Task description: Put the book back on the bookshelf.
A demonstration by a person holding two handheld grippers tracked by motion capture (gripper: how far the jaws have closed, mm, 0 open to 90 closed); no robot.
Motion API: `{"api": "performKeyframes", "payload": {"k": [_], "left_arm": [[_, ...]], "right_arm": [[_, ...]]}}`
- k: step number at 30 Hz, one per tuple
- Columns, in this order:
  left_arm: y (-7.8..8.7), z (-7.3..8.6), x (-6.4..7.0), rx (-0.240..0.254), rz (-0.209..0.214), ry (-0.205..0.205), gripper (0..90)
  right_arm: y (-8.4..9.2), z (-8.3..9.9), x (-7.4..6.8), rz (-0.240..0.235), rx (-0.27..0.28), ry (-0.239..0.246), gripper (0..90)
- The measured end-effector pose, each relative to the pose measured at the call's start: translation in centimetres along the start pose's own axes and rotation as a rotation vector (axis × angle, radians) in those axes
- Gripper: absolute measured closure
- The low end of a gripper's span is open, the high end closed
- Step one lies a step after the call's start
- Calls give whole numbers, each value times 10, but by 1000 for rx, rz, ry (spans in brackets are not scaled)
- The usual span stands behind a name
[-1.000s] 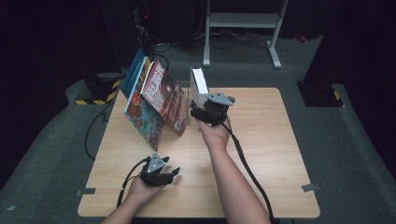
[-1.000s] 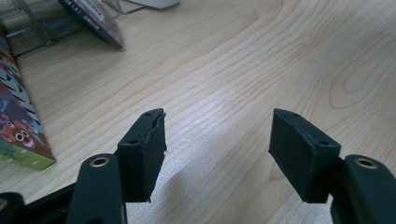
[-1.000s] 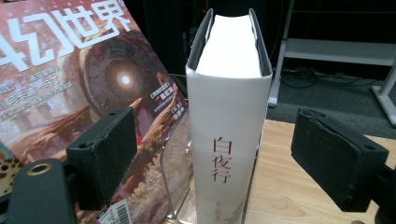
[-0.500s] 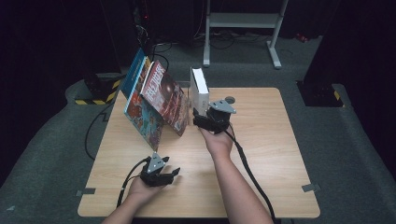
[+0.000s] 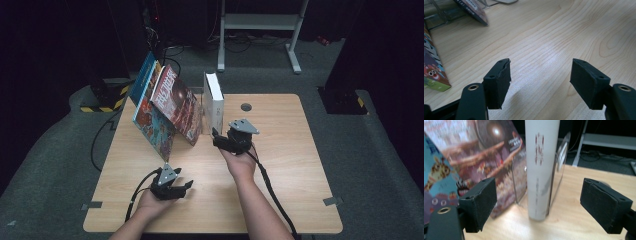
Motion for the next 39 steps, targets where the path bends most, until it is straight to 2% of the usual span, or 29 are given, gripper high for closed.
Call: {"api": "performKeyframes", "payload": {"k": [17,23,27,29,36,39], "left_arm": [[-2,0,0,-12,-10,-7,318],[-2,1,1,-16,-11,-4,318],[-2,1,1,-18,-14,-1,318],[-2,1,1,-19,-14,-2,318],[-3,2,1,-24,-18,-7,319],[-3,2,1,-27,-19,-8,319]], "right_arm": [[46,64,28,23,-94,4,133],[65,90,45,49,-128,-11,132],[79,107,58,92,-147,-14,136],[86,115,64,96,-153,-27,135],[106,143,83,116,-235,-43,135],[114,154,92,130,-279,-9,135]]}}
Point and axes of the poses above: each handheld gripper's, and its own axes: y roughly backward along the jaws, z roughly out of its underside, x roughly to its right, the point moved 10 cm from there along -y, roughly forward along the jaws, and after that the axes turned 9 degrees about -z, right-handed, at the moved point
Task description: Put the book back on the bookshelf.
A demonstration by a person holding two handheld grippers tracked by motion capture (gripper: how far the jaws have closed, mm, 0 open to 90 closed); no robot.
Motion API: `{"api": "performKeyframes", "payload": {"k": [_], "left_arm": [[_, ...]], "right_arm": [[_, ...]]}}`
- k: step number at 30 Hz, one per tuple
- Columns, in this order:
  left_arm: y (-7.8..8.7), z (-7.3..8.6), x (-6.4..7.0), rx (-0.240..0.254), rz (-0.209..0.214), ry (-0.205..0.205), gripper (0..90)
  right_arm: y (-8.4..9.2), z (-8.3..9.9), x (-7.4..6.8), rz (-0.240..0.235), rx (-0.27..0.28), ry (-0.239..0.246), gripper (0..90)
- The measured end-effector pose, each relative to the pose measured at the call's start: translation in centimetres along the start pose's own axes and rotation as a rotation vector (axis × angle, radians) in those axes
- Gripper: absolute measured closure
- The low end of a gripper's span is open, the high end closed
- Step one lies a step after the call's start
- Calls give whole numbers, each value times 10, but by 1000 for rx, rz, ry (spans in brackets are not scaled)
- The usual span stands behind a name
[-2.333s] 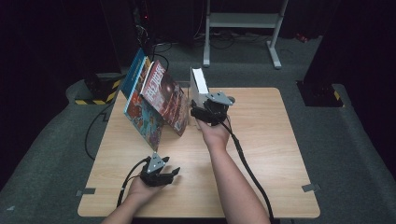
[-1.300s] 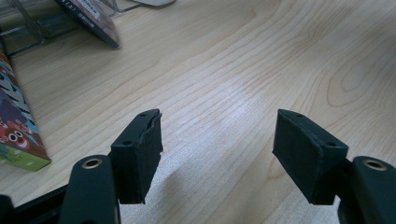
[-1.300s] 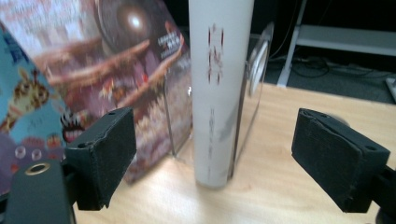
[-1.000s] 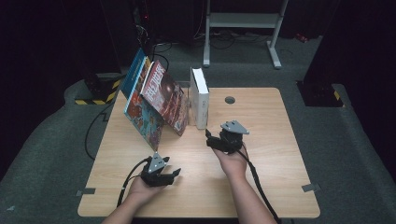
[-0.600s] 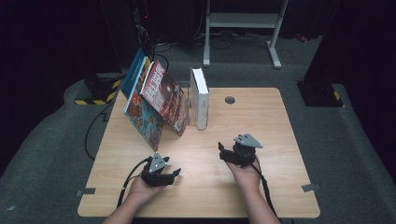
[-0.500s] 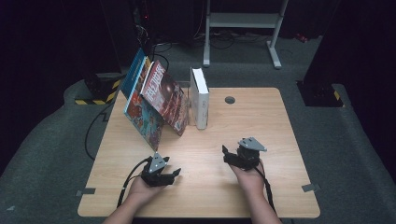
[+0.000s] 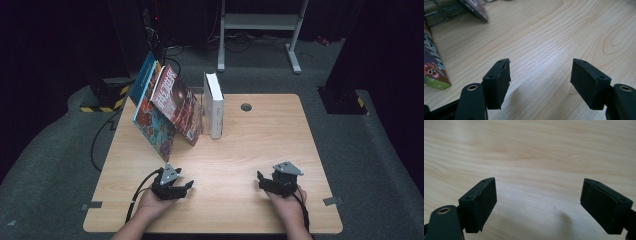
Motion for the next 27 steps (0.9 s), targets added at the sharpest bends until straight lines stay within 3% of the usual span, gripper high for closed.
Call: {"api": "performKeyframes", "payload": {"k": [3,6,8,20,27], "left_arm": [[0,0,-1,-3,-3,-8,319],[0,0,-1,1,-13,-7,319],[0,0,0,0,-13,-6,319],[1,0,-1,4,-46,-10,319],[-1,2,-3,-13,-44,25,320]], "right_arm": [[4,12,7,-4,-62,-8,139],[9,18,11,-13,-88,-15,141],[10,24,14,-28,-124,-42,142],[11,24,15,-24,-117,-40,174],[10,23,14,-30,-114,-38,190]]}}
Point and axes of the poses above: each handheld gripper's, and its own axes: y roughly backward along the jaws, z roughly out of its underside, x roughly to its right, the point moved 10 cm from there along -y, roughly forward along the jaws, and after that the axes turned 9 degrees about -z, right-handed, at the moved point
